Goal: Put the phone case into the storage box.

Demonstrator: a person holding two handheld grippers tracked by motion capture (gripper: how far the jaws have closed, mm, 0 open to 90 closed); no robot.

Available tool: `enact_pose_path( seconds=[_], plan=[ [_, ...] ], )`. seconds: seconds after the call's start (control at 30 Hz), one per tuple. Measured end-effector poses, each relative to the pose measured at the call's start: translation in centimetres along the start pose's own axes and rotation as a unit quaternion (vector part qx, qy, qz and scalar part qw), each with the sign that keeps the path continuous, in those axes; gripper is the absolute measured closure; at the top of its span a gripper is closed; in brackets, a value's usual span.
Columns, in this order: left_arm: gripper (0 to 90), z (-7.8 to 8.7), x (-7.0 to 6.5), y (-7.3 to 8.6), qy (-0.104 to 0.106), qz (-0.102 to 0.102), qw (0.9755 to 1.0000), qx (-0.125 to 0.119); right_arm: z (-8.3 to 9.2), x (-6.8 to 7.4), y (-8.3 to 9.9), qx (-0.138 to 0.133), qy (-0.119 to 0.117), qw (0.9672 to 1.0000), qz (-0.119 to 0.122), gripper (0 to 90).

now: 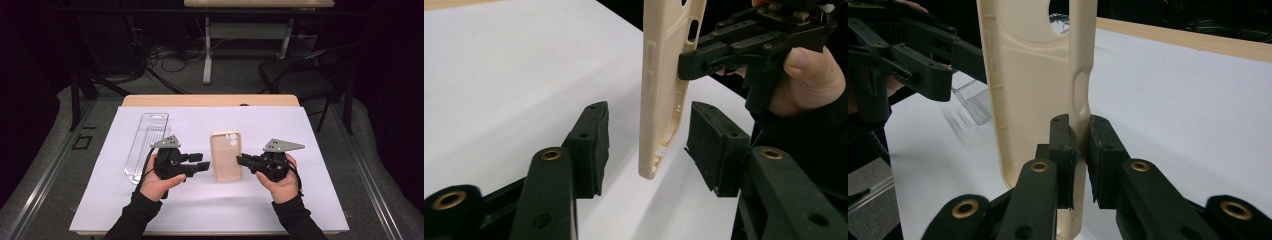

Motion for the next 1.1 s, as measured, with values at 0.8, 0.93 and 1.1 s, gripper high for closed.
enact_pose_path(
  seconds=[0.8,0.93,1.1],
  plan=[
    [42.5,1.4,0.9,-1.5,-0.115,-0.097,0.9886,0.0,-0.2,0.4,0.2,0.002,0.038,0.9992,0.013,82.5],
    [42.4,1.5,0.7,-1.6,-0.118,-0.097,0.9883,-0.003,-0.3,0.7,0.3,0.002,0.043,0.999,0.017,82.5],
    [37.9,1.7,0.5,-1.8,-0.117,-0.099,0.9882,-0.005,-0.4,1.0,0.3,0.001,0.048,0.9986,0.022,82.5]
  ],
)
Point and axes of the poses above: each handheld gripper's, and its own axes: z roughly backward along the jaws, y roughly out of its underside, x roughly to its left, the point moved 10 cm from there along -z, roughly forward along the jaws, and after that the axes turned 10 degrees about y, right-handed, at the moved point
